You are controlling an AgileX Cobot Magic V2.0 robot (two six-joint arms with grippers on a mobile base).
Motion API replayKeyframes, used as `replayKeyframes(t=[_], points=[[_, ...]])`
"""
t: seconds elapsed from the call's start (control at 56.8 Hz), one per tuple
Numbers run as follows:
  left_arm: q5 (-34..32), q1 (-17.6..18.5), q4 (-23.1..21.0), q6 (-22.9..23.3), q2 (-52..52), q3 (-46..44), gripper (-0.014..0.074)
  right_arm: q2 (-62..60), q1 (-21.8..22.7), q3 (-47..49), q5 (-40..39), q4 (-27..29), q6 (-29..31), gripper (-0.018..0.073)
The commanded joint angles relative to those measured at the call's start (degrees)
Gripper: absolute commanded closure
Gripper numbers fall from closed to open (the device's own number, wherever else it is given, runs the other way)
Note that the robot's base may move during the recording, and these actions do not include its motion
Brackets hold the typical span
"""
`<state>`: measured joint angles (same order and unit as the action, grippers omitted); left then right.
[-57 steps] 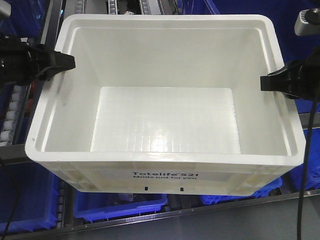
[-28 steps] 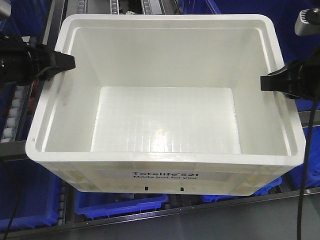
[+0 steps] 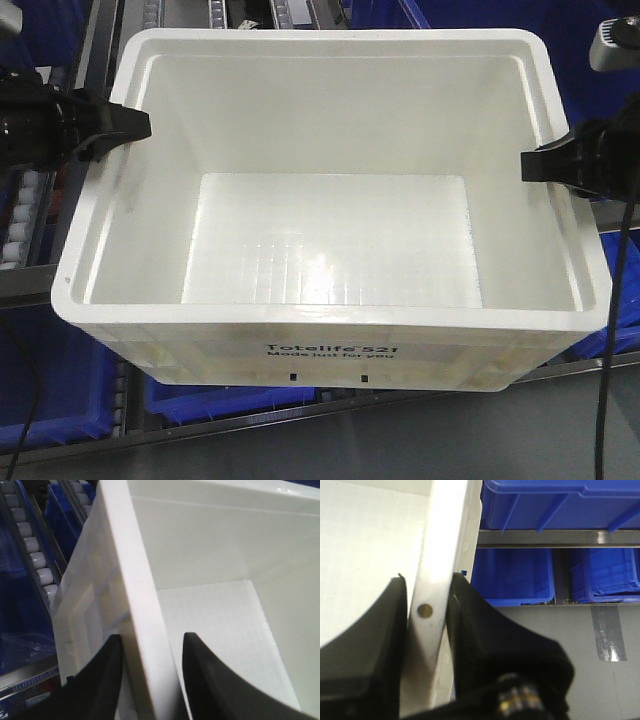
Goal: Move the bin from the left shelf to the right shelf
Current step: 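Carry the tote with both grippers while the base turns and drives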
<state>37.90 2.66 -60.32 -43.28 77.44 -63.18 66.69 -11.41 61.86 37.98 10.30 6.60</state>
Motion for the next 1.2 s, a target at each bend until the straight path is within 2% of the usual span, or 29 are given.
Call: replayKeyframes(t=[0.0,1.18], points=[[11.64,3.18,-10.47,-1.11,-2.51,-2.62,0.0600,-1.66,-1.80,2.84,-8.50,9.60,1.91,0.0564],[11.64,3.18,-10.47,-1.11,-2.51,-2.62,0.0600,-1.66,-1.80,2.84,-8.50,9.60,1.91,0.0564]])
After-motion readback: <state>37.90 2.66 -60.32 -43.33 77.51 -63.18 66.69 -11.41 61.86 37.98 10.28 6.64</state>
